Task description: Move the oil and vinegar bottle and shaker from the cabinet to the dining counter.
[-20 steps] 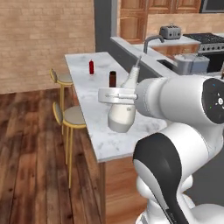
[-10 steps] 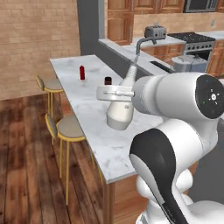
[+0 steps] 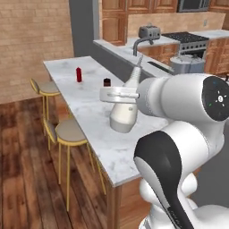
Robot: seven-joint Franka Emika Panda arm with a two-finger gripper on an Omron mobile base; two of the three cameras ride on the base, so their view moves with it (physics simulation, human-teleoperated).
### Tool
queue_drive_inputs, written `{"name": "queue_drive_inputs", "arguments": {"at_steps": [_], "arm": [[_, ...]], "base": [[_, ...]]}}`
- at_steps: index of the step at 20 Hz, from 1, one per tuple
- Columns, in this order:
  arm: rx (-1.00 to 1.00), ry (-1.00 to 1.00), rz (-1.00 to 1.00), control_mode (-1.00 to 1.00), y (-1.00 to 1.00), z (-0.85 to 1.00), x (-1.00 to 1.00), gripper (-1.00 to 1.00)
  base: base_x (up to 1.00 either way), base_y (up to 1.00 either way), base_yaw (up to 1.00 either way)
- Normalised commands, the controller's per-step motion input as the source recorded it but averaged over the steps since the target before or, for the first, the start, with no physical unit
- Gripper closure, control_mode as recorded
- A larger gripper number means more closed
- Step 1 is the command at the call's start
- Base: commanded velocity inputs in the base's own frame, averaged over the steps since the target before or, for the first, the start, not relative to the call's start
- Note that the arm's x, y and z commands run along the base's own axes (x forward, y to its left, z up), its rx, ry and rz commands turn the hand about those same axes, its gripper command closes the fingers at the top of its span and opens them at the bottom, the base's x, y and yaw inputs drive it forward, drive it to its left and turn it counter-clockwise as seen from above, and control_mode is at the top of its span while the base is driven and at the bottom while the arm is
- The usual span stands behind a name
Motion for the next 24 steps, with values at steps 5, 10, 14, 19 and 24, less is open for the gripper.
{"name": "queue_drive_inputs", "arguments": {"at_steps": [5, 10, 14, 19, 24], "arm": [[0.0, 0.0, 0.0, 1.0, 0.0, 0.0, 0.0, 1.0], [0.0, 0.0, 0.0, 1.0, 0.0, 0.0, 0.0, 1.0], [0.0, 0.0, 0.0, 1.0, 0.0, 0.0, 0.0, 1.0], [0.0, 0.0, 0.0, 1.0, 0.0, 0.0, 0.0, 1.0], [0.0, 0.0, 0.0, 1.0, 0.0, 0.0, 0.0, 1.0]], "base": [[0.2, 0.74, -0.16], [0.03, 0.83, -0.03], [-0.13, 0.82, -0.01], [-0.01, 0.8, -0.07], [0.25, 0.71, -0.22]]}}
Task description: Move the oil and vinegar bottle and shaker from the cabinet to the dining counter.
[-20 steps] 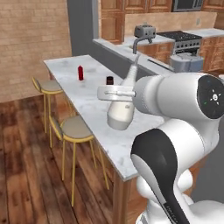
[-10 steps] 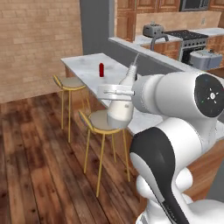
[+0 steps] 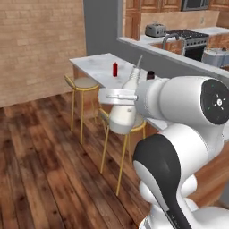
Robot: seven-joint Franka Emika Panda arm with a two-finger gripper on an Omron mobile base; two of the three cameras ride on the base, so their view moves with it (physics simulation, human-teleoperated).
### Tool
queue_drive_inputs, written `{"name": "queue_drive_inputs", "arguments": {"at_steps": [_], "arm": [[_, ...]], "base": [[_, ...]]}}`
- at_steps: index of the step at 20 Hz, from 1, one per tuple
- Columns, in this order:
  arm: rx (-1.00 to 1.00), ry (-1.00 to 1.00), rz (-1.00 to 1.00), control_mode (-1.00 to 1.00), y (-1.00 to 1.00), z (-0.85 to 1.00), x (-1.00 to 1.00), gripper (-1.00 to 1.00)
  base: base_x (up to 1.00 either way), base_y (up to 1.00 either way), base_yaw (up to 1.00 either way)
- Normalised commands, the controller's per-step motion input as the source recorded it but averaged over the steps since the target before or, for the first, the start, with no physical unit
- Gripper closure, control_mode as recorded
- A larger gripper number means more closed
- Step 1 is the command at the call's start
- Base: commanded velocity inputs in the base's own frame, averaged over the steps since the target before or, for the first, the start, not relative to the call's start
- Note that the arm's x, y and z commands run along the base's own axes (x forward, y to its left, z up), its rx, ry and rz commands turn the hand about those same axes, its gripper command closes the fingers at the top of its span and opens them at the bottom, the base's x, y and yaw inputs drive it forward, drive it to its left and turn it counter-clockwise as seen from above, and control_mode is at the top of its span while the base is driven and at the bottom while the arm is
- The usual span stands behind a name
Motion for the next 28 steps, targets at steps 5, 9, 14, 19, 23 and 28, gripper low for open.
{"name": "queue_drive_inputs", "arguments": {"at_steps": [5, 9, 14, 19, 23, 28], "arm": [[0.0, 0.0, 0.0, 1.0, 0.0, 0.0, 0.0, 1.0], [0.0, 0.0, 0.0, 1.0, 0.0, 0.0, 0.0, 1.0], [0.0, 0.0, 0.0, 1.0, 0.0, 0.0, 0.0, 1.0], [0.0, 0.0, 0.0, 1.0, 0.0, 0.0, 0.0, 1.0], [0.0, 0.0, 0.0, 1.0, 0.0, 0.0, 0.0, 1.0], [0.0, 0.0, 0.0, 1.0, 0.0, 0.0, 0.0, 1.0]], "base": [[0.54, 0.53, -0.36], [0.6, 0.49, -0.38], [0.61, 0.5, -0.35], [0.48, 0.61, -0.3], [0.55, 0.4, -0.37], [0.48, 0.25, -0.31]]}}
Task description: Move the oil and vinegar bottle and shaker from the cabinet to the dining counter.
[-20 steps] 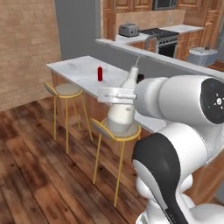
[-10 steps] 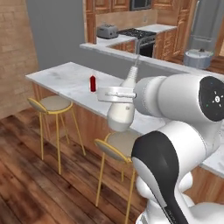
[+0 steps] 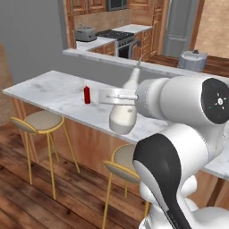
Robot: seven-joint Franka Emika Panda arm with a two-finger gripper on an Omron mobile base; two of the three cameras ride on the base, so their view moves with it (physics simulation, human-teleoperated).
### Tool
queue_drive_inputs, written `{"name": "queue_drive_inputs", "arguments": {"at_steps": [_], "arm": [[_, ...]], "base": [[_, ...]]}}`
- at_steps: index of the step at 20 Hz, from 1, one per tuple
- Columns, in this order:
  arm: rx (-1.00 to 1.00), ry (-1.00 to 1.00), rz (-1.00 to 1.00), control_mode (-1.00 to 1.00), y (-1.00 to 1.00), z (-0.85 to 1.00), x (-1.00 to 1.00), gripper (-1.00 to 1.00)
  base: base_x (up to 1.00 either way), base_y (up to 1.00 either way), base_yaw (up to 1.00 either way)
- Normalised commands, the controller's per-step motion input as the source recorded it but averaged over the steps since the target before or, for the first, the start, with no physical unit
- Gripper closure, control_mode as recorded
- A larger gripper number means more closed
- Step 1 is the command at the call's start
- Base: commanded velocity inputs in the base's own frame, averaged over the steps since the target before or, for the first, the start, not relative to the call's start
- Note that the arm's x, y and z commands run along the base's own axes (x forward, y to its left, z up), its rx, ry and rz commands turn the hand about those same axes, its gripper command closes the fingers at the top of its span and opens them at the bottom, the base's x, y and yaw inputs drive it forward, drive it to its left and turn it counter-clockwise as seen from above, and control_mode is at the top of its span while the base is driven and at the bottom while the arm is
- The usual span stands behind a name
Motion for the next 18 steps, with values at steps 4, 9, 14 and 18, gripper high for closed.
{"name": "queue_drive_inputs", "arguments": {"at_steps": [4, 9, 14, 18], "arm": [[0.0, 0.0, 0.0, 1.0, 0.0, 0.0, 0.0, 1.0], [0.0, 0.0, 0.0, 1.0, 0.0, 0.0, 0.0, 1.0], [0.0, 0.0, 0.0, 1.0, 0.0, 0.0, 0.0, 1.0], [0.0, 0.0, 0.0, 1.0, 0.0, 0.0, 0.0, 1.0]], "base": [[0.53, 0.06, -0.27], [0.52, 0.0, -0.21], [0.42, 0.0, -0.1], [0.25, 0.0, -0.02]]}}
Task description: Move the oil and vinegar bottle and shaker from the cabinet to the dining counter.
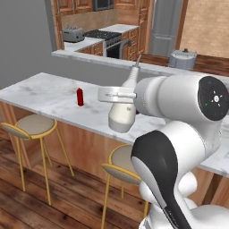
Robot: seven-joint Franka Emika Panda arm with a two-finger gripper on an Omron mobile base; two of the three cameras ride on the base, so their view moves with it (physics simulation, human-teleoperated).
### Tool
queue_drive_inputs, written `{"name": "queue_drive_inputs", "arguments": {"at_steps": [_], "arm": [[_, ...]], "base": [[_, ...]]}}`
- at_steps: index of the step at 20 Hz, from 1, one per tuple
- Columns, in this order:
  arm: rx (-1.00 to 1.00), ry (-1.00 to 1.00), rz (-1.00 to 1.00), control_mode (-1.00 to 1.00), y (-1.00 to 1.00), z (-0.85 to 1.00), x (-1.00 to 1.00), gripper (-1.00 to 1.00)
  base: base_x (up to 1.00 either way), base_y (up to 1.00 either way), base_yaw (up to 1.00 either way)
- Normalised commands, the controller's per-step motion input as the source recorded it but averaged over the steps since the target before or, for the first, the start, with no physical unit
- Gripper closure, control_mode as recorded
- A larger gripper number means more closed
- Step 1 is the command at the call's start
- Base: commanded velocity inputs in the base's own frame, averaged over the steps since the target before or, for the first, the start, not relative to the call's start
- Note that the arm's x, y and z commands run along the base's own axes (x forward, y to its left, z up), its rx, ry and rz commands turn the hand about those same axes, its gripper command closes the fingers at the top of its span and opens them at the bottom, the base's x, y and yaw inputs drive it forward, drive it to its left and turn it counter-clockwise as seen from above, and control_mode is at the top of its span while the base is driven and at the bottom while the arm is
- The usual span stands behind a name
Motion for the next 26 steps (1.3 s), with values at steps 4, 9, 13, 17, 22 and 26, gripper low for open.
{"name": "queue_drive_inputs", "arguments": {"at_steps": [4, 9, 13, 17, 22, 26], "arm": [[0.0, 0.0, 0.0, 1.0, 0.0, 0.0, 0.0, 1.0], [0.0, 0.0, 0.0, 1.0, 0.0, 0.0, 0.0, 1.0], [0.0, 0.0, 0.0, 1.0, 0.0, 0.0, 0.0, 1.0], [0.0, 0.0, 0.0, 1.0, 0.0, 0.0, 0.0, 1.0], [0.02, 0.0, 0.0, -1.0, -0.18, -0.04, 0.0, 1.0], [0.06, 0.02, 0.0, -1.0, -0.4, -0.05, 0.07, 1.0]], "base": [[0.01, 0.0, 0.0], [0.0, 0.0, 0.0], [0.0, 0.0, 0.0], [0.0, 0.0, 0.0], [0.0, 0.0, 0.0], [0.0, 0.0, 0.0]]}}
